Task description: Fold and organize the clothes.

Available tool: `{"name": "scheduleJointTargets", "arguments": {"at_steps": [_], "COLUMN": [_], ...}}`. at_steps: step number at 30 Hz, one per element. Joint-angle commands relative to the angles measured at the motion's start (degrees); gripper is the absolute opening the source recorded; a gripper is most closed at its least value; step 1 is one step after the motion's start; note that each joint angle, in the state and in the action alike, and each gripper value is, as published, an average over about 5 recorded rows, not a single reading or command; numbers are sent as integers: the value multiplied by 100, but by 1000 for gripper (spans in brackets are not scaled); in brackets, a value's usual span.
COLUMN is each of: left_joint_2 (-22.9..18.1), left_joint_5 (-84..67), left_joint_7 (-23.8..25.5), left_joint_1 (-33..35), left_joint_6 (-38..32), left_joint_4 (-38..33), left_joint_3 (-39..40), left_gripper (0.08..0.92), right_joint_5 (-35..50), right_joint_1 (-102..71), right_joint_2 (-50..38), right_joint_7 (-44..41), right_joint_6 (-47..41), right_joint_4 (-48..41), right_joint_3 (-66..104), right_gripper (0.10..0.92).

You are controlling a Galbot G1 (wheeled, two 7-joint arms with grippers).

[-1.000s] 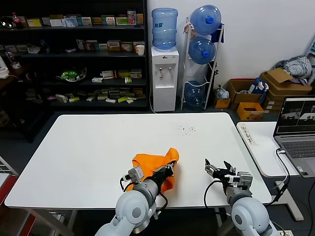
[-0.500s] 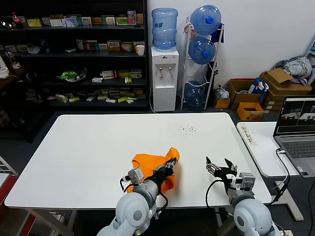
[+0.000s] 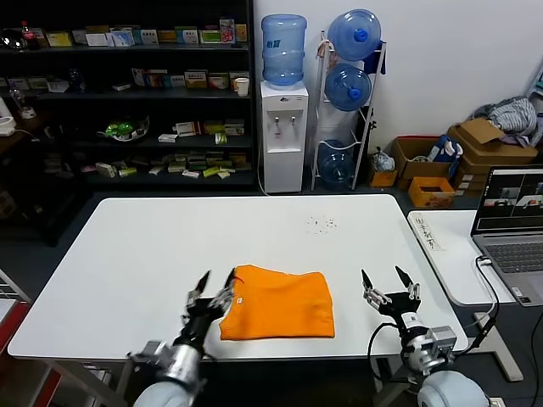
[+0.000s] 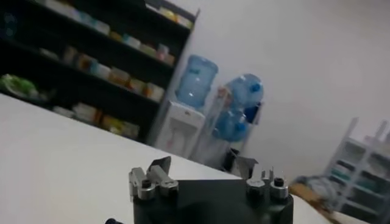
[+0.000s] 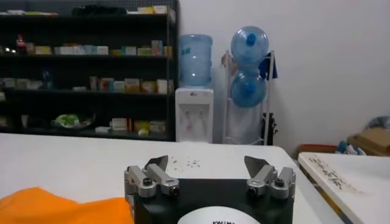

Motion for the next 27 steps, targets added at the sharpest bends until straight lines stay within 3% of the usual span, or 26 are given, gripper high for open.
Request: {"name": "scheduleJointTargets", "arguments": {"at_steps": [1,6,12,27], "left_joint_2": [-479,-702,-578,-605], "left_joint_5": [1435,1499,1317,1247], "left_joint_7": [1268,1492,1750,1813], "left_joint_1": [1558,1360,1334,1325], "left_joint_6": [-2621,-2790,-2757,-2701], "left_joint_4": [759,883,874,940], "left_joint_3": [-2209,-2379,-2343,-2144], "left_gripper": [766,820,823,823], "right_joint_5": [-912,-924,-1046,-1167], "right_joint_1": [-717,-723,-691,-608], "right_joint_2": [760,951,1190,1305], "right_joint_7": [-1178,-1068,-1024,-1058], "right_joint_6": [1268,1573,1862,2011], "right_joint_4": [-171,-267,-341,-633], "right_joint_3": [471,653,883,963], "right_gripper": [823,823,823,823]}}
